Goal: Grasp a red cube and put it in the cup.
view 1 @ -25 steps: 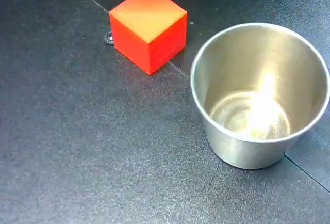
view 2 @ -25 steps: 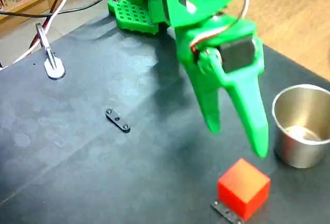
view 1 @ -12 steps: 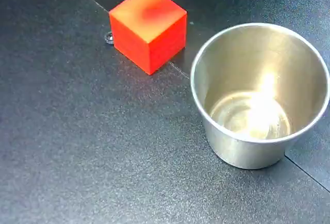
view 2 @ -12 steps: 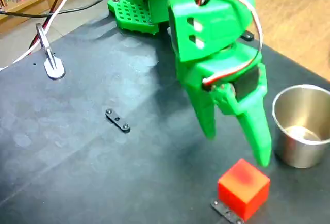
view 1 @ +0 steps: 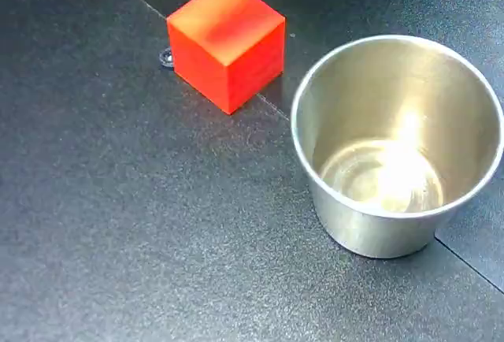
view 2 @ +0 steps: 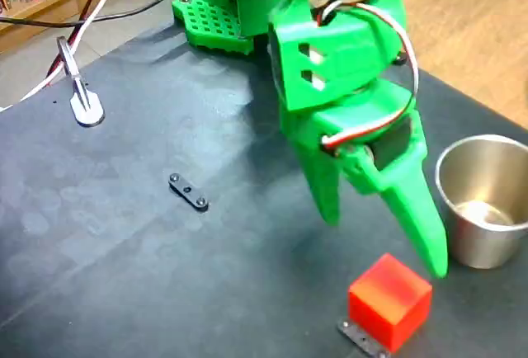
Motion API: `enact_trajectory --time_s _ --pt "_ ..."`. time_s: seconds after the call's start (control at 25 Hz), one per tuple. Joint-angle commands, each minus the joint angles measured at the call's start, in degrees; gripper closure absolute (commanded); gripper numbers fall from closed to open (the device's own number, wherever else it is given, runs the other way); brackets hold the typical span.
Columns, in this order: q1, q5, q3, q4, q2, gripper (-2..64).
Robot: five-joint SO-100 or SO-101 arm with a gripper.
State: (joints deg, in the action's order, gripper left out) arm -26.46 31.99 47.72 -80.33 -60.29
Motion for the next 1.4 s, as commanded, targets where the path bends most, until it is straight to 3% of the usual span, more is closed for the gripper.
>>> enact_trajectory --time_s 0.0,0.32,0.92,1.16,1.36 --pt "0.44 -0.53 -3.69 -0.09 2.11 18.8" --pt "0.62 -0.62 -8.61 0.79 8.09 19.3" --pt "0.79 -0.62 -8.79 1.32 13.8 19.5" --pt "0.79 -0.62 -8.79 9.23 15.21 19.6" --pt "2.29 -0.62 -8.7 9.76 16.17 19.6"
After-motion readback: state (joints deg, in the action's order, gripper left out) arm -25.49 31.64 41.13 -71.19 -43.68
